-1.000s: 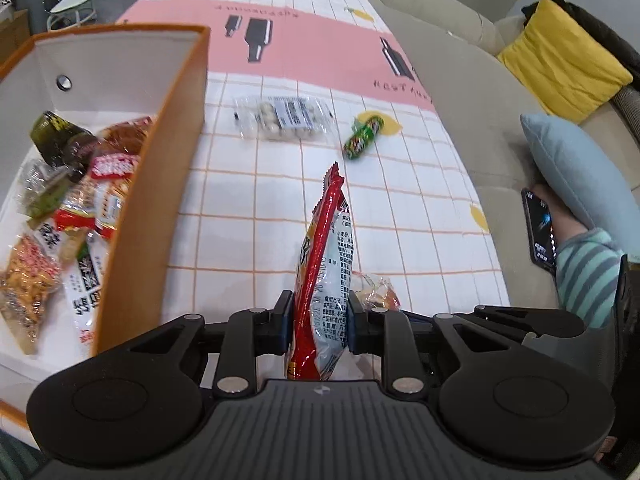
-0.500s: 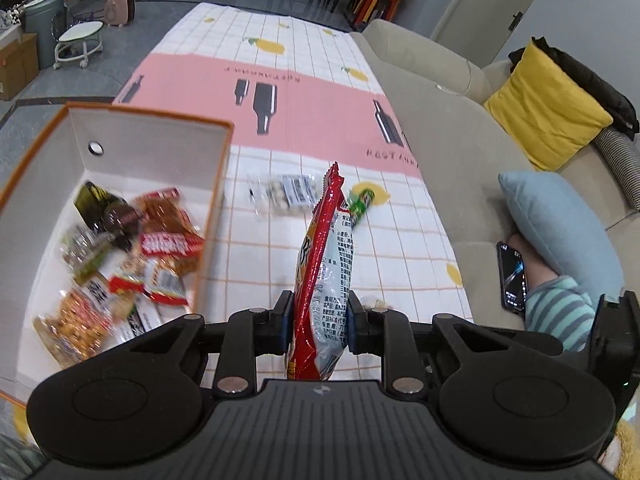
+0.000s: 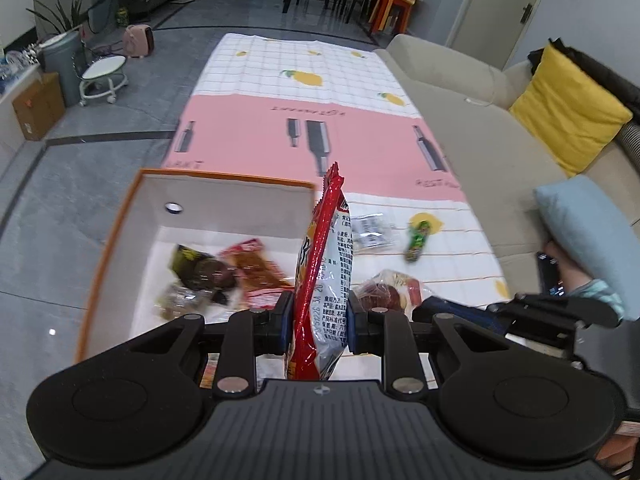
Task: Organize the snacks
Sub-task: 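Carry both items over the orange box and open both tools to release them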
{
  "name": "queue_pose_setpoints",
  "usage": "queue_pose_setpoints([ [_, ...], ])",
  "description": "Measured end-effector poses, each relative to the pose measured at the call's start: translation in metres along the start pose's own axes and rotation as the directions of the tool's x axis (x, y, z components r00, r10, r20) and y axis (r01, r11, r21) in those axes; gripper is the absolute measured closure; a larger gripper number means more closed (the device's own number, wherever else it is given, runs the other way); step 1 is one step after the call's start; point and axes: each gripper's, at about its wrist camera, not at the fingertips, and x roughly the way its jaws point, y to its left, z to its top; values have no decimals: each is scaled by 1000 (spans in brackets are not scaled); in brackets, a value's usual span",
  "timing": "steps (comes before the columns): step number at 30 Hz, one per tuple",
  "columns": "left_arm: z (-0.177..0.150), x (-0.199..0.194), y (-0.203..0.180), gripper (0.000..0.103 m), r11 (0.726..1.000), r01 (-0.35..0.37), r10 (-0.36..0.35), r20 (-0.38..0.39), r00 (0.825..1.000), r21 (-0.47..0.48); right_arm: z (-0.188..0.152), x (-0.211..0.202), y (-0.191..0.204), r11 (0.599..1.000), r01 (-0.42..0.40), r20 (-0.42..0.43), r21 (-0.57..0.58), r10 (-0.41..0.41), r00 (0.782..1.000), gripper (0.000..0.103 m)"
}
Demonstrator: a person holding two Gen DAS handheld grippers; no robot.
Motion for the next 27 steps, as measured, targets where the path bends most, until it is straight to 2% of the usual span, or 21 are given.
queue_pose_setpoints([
  [7,7,10,31,75,996,-86,87,-41,995,24,22,31,45,991,-49,-26,-123,46,999,103],
  [11,10,24,56,75,995,-100,99,-87,991,-7,28,56,58,981,-54,-68,-186,42,997,103],
  [17,8,52,80,75,990,-139,133,-155,979,-28,23,95,74,948,-37,-130,-316,-4,992,103],
  [22,7,71,88,75,989,-143,133,-190,973,-43,15,124,82,901,-9,-148,-434,-62,987,103],
  [27,9,88,91,75,986,-162,151,-207,967,-35,12,142,84,864,11,-160,-503,-106,981,103],
])
